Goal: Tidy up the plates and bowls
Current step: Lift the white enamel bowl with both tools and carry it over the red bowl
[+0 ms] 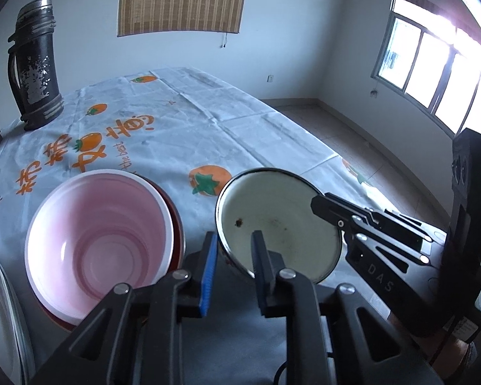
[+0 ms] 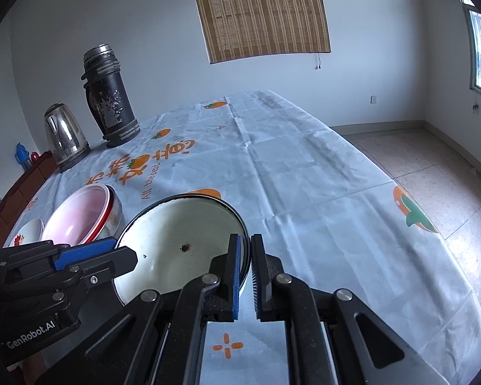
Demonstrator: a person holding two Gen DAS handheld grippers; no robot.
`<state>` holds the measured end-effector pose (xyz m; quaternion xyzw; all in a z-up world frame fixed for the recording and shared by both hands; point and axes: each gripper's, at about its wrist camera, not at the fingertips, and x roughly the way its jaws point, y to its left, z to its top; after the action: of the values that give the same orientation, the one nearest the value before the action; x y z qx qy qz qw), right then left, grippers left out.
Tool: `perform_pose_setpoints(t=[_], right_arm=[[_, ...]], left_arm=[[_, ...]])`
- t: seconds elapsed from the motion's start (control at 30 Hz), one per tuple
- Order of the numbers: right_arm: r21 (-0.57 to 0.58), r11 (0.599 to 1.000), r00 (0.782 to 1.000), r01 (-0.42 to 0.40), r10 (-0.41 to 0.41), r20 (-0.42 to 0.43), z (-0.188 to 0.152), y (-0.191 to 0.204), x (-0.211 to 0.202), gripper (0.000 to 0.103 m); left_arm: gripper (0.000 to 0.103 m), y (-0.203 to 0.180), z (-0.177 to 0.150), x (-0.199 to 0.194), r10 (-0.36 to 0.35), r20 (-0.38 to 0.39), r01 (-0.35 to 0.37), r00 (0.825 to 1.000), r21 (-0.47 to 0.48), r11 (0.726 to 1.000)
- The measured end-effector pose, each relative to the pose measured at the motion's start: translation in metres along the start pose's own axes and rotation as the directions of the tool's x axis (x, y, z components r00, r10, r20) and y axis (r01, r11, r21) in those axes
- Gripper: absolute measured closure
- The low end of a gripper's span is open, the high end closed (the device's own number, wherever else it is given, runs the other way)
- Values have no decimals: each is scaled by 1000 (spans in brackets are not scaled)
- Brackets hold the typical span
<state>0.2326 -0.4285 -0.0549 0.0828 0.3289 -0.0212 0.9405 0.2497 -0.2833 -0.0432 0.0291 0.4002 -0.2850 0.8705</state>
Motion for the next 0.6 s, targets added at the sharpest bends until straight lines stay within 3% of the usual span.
perform_pose_setpoints(t=[0.2, 0.6], right_arm=[[-14, 1000, 1000, -7, 8, 9, 6, 8, -16, 96], [-61, 998, 1000, -8, 9, 14, 14, 29, -33, 96]], left_arm=[[90, 7, 2, -13, -26, 16, 26, 1000, -33, 999], [90, 23, 2, -37, -66, 57, 70, 996, -79, 994]])
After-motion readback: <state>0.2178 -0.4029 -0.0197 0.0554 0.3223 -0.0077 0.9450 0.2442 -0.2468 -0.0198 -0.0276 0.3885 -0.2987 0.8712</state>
